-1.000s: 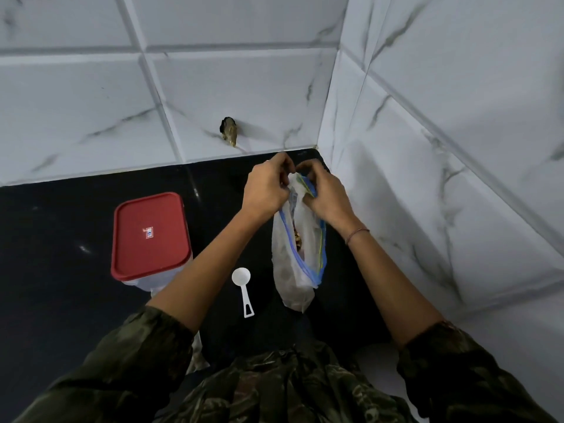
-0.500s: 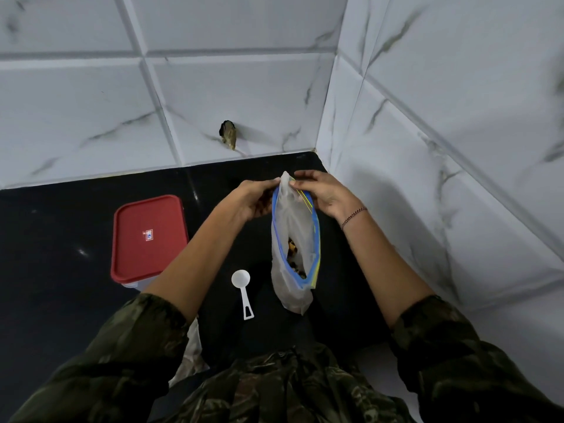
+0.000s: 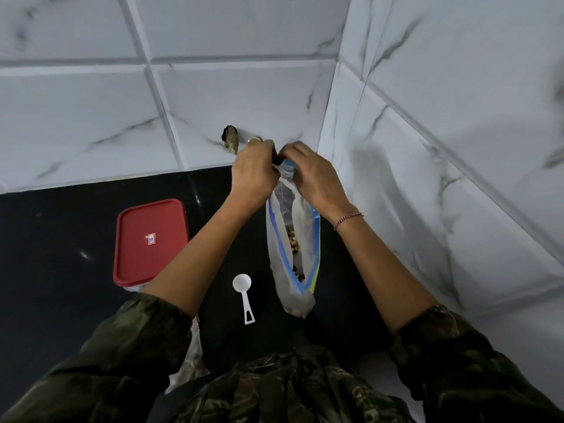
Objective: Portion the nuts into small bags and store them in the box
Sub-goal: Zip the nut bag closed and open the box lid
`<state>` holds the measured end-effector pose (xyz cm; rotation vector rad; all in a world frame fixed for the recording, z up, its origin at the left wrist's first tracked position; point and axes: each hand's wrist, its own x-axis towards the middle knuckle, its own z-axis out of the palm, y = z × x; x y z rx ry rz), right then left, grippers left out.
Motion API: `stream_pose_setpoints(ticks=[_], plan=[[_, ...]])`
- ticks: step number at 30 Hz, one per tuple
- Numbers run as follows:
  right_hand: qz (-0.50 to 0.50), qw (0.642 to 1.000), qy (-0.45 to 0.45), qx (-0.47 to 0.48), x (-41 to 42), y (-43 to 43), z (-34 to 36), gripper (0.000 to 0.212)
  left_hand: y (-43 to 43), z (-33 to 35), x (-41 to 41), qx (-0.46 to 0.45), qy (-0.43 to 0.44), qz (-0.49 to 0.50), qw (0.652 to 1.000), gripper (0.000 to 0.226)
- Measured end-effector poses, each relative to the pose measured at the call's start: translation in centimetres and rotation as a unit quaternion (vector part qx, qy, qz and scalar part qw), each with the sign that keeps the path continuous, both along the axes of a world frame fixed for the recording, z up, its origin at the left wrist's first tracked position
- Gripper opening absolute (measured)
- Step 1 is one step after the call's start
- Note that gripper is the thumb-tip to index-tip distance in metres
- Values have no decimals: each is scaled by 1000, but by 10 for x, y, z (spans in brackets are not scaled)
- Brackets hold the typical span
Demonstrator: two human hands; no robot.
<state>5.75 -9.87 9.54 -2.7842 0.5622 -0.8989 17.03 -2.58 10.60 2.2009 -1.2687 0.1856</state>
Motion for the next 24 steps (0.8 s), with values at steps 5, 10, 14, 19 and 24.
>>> stream_pose_setpoints(ticks=[5,10,14,19,24], plan=[[-30,990,38,129,-14,13,24,18,3,20,5,-16,237,-65,969,26],[-18,960,243,136,-70,88,56,50,-1,26,12,-4,345,-26,938,41],[-33,919,381,98,-103,125,58,70,-5,25,13,-10,344,-4,939,35],[-108,972,206,23,-125,125,41,36,-5,29,20,-70,411,41,908,25],[-188,981,-36,-17,-136,112,49,25,1,46,33,-149,498,49,853,22]])
